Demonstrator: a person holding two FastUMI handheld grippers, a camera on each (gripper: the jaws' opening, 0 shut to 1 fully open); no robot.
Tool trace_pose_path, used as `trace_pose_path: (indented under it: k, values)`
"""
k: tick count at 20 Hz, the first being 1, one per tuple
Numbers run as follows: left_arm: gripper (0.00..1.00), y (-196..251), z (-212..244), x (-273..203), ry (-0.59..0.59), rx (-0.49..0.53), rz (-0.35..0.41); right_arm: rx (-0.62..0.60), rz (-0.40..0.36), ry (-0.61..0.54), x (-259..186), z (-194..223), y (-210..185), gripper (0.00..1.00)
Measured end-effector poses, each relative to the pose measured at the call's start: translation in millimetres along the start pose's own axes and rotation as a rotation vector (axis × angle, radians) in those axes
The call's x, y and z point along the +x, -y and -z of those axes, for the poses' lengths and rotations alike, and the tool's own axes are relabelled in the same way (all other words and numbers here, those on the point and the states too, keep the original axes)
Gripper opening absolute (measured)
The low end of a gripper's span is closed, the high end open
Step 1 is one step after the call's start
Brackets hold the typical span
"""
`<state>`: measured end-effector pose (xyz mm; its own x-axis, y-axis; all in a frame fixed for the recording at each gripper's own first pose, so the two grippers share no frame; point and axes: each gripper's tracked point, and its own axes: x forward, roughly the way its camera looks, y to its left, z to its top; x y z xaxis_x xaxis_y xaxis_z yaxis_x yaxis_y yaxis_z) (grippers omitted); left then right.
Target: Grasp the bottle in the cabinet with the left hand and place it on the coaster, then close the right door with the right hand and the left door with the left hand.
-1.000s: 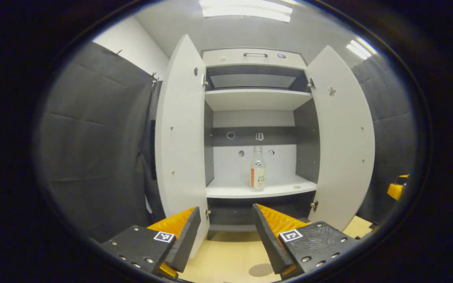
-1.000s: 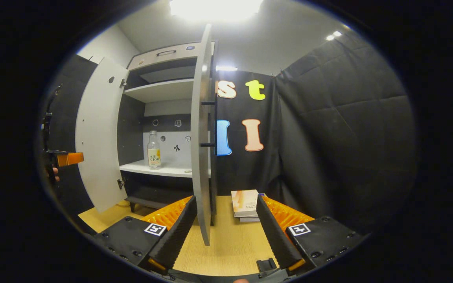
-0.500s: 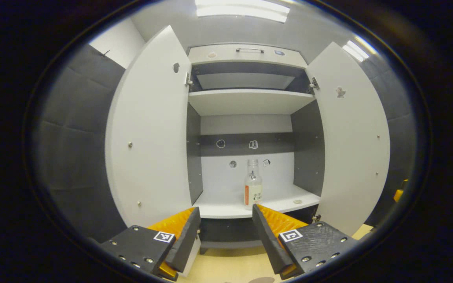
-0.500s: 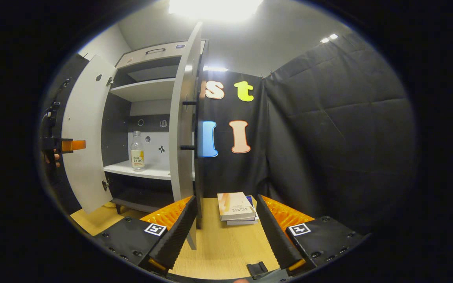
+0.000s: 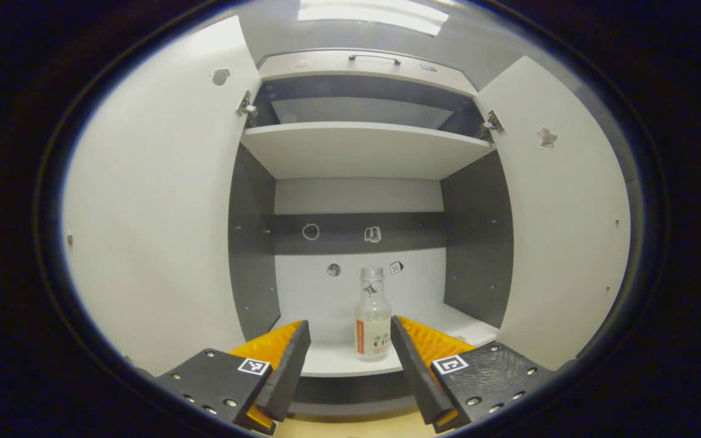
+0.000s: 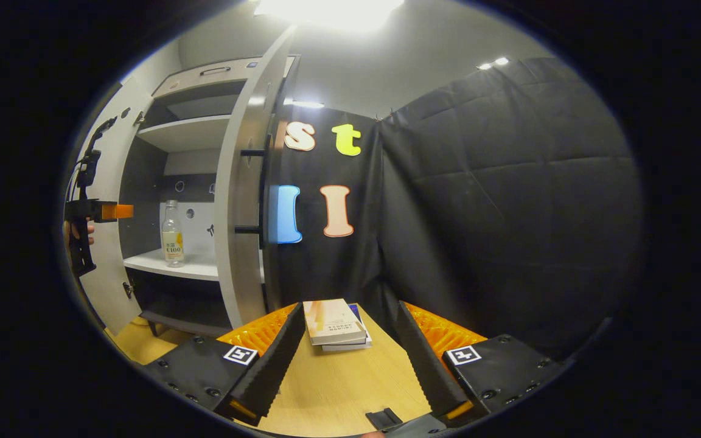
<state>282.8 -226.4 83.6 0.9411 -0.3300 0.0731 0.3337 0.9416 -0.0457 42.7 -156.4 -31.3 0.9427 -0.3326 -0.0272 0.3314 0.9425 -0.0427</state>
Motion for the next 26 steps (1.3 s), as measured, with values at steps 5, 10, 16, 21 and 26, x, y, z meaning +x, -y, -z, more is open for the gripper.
trace_pose_path:
  k: [5, 10, 16, 21, 26]
  values:
    - [0.8, 9, -4, 52, 0.007, -0.006, 0.055, -0.006, 0.06, 0.007, 3, -1, 3, 0.96]
    - [0.82, 15, 0, 98, 0.007, -0.008, 0.095, 0.016, 0.124, 0.009, 4, 1, 10, 0.95]
    - [0.81, 18, 26, 147, -0.059, -0.022, 0.124, 0.03, 0.179, 0.0, 7, 9, 13, 0.97]
    - [0.8, 15, 32, 161, -0.075, -0.006, 0.129, 0.024, 0.192, -0.001, 8, 13, 10, 0.97]
    - [0.49, 21, 32, 159, -0.085, -0.011, 0.167, 0.033, 0.177, 0.007, 6, 11, 12, 0.96]
